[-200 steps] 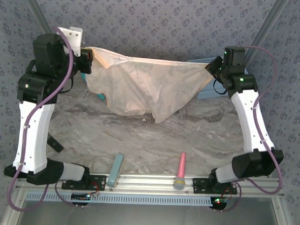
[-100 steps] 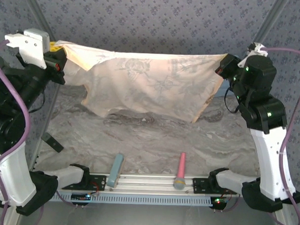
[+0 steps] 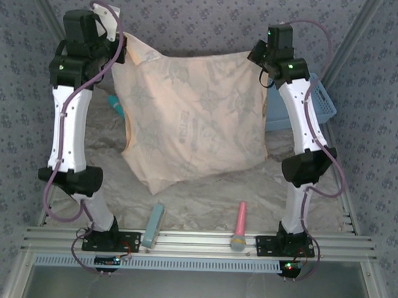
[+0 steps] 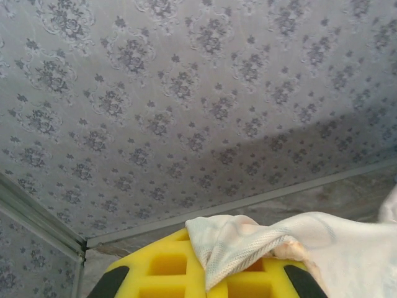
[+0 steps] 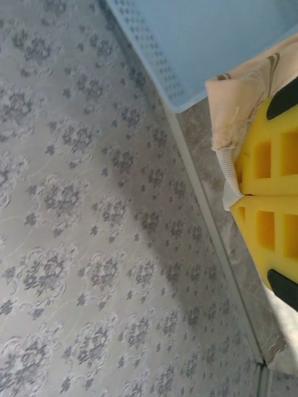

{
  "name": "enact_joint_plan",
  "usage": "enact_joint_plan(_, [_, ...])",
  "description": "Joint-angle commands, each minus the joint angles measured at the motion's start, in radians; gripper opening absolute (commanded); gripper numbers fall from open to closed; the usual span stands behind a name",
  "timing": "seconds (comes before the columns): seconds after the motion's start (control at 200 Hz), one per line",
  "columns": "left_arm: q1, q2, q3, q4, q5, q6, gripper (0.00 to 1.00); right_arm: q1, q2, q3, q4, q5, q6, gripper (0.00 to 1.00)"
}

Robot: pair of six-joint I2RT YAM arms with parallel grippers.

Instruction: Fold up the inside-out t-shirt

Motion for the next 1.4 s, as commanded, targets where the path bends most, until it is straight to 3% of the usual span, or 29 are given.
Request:
enact_joint_plan(0.0, [0.027,0.017,0.188,0.003,0.066,0.015,0.0,-0.004,0.015,0.199,-0.058,-0.05,0.001,0.0])
enact_joint_plan(0.135, [0.042,0.034,0.273,-0.017,0.1,0.022,0.0,0.004,-0.03,0.202,-0.063,-0.034,-0.014,0.0])
enact_joint_plan(0.26, [0.044,-0.034,0.241,-0.019,0.132,0.042,0.0,0.015,-0.152,0.076,-0.048,-0.021,-0.021,0.0])
enact_joint_plan(0.59, [0.044,-0.376,-0.028,-0.043,0.167,0.037,0.0,0.123,-0.618,-0.42,0.038,0.069,0.001,0.0])
enact_joint_plan(0.83, [0.043,-0.571,-0.304,-0.017,0.15,0.025,0.0,0.174,-0.8,-0.659,0.061,0.085,0.072,0.0])
enact_joint_plan(0.97, [0.044,-0.559,-0.384,0.02,0.142,0.018,0.0,0.153,-0.752,-0.687,0.089,0.076,0.063,0.0])
enact_joint_plan(1.144, [0.044,-0.448,-0.368,0.072,0.099,0.028,0.0,0.078,-0.554,-0.567,0.129,-0.016,0.063,0.0])
enact_joint_plan(1.304, [0.043,-0.272,-0.227,0.076,0.091,0.042,0.0,0.009,-0.298,-0.305,0.106,-0.09,0.055,0.0])
enact_joint_plan(1.394, [0.044,-0.163,-0.124,0.09,0.094,0.042,0.0,-0.022,-0.121,-0.061,0.048,-0.128,0.052,0.0])
